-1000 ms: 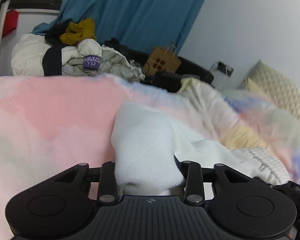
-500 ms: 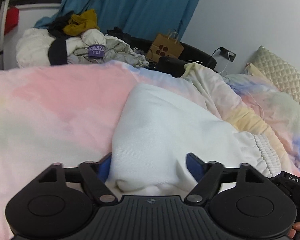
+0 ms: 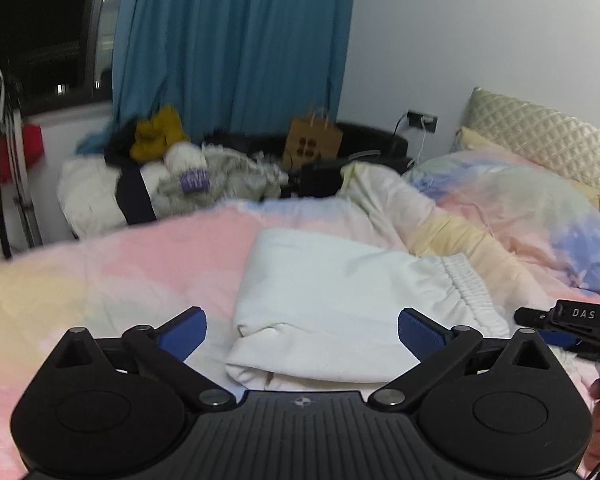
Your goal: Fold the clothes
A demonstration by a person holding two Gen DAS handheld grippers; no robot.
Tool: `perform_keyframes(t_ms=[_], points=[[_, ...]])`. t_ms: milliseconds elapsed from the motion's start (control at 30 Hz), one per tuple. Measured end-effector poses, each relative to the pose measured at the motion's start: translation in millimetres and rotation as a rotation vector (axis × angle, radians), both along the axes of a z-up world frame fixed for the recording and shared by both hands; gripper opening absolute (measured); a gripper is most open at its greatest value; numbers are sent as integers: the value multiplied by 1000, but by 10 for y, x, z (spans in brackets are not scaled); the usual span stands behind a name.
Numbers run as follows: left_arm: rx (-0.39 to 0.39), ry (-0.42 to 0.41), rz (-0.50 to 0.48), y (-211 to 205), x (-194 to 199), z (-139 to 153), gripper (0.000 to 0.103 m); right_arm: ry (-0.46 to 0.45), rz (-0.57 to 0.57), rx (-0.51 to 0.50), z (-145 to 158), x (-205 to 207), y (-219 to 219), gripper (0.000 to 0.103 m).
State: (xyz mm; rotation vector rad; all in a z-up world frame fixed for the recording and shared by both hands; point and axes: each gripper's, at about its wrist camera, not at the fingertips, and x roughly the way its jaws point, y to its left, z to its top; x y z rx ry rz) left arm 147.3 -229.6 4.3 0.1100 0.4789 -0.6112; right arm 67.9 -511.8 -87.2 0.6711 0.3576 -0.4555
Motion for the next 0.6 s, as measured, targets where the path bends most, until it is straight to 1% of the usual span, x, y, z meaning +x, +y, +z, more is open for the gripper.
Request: perform_keyframes(t_ms=[33, 133, 267, 367, 467, 533, 600], points=[[2, -6, 4, 39, -92, 42, 103, 3, 13, -46, 90, -43, 69, 49], [0, -27, 14, 165, -351, 152, 103, -16, 51, -110, 310, -311, 272, 49], [-8, -58, 27, 344, -684, 282, 103, -16, 95, -196, 470, -536, 586, 49], [-28, -60, 35, 500, -892, 349, 103, -18, 125, -244, 571, -682, 836, 49], [-24, -64, 42, 613, -1059, 390, 103, -10, 138, -298, 657, -761, 1062, 49], [-24, -64, 50, 681, -1137, 406, 103, 0, 148, -319, 658, -779, 1168, 49], [-23, -64, 60, 744, -1204, 415, 103, 7, 156, -318, 646, -789, 1233, 49]])
